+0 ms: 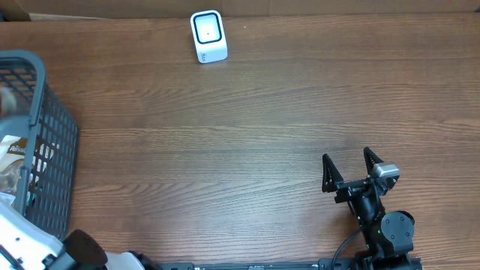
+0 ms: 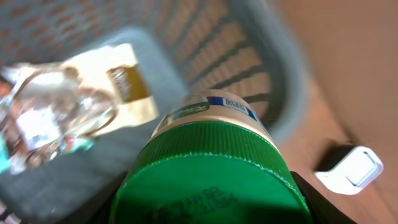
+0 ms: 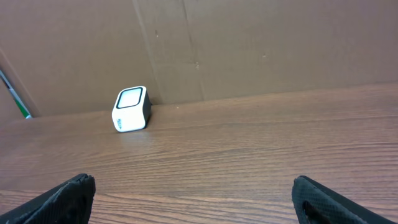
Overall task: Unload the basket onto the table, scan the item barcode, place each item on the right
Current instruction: 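Lift the jar out and carry it toward the white scanner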
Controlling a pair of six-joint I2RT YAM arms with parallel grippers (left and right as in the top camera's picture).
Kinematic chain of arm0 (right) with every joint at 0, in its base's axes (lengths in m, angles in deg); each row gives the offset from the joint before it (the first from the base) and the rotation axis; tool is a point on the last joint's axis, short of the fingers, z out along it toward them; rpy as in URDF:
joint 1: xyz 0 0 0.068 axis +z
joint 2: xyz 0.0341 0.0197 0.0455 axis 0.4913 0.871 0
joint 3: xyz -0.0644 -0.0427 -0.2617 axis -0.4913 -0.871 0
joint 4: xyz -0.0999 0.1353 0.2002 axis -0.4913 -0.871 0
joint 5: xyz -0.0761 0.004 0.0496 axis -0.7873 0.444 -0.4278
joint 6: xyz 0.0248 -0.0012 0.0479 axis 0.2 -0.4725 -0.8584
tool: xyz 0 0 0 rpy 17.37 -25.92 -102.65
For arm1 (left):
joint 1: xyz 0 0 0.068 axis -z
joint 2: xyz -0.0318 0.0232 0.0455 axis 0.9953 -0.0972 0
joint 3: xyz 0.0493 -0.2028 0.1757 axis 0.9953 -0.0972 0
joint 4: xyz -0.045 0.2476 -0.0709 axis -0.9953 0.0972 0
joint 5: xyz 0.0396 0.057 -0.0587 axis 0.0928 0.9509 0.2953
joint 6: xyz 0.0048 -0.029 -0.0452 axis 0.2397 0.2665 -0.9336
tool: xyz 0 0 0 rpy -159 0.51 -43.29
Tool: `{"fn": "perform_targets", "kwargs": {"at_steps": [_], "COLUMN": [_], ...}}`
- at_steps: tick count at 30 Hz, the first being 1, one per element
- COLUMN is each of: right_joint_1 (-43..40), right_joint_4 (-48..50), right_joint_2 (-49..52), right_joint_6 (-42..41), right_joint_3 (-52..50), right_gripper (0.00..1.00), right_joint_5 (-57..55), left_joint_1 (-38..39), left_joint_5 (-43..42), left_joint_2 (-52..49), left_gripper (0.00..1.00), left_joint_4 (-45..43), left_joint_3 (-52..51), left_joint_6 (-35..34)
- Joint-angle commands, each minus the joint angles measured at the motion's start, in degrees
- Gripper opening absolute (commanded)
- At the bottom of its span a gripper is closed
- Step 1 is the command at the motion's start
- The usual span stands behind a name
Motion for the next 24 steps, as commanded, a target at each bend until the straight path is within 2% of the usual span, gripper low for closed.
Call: {"fn": "perform_targets", "kwargs": {"at_steps": [1,9,15,24], "right_joint_1": [0.0,0.0,0.0,0.0], "right_joint_4": [0.3,0.3,0.3,0.3], "right_joint_2": [-0.6,-0.6,-0.6,-0.6], "right_joint_6": [0.1,0.1,0.1,0.1], "right_joint_3": [-0.6,-0.6,-0.6,-0.6], "right_gripper": [1.00,1.00,1.00,1.00], "right_joint_5": [-0.3,-0.3,-0.3,-0.3], "left_joint_1": [4.4,18.6,29.1,42.9], "left_joint_5": [-1.3,0.2,4.2,7.4], "left_joint_2": [1.9,5.7,4.4,0.3], "left_gripper": [0.48,0.49,0.48,0.48], "left_joint_4": [0.6,3.2,9.2,12.4], "left_joint_3": [7.1,10.5,10.2,2.9], "left_joint_6": [1.3,1.3,1.2,0.4]}}
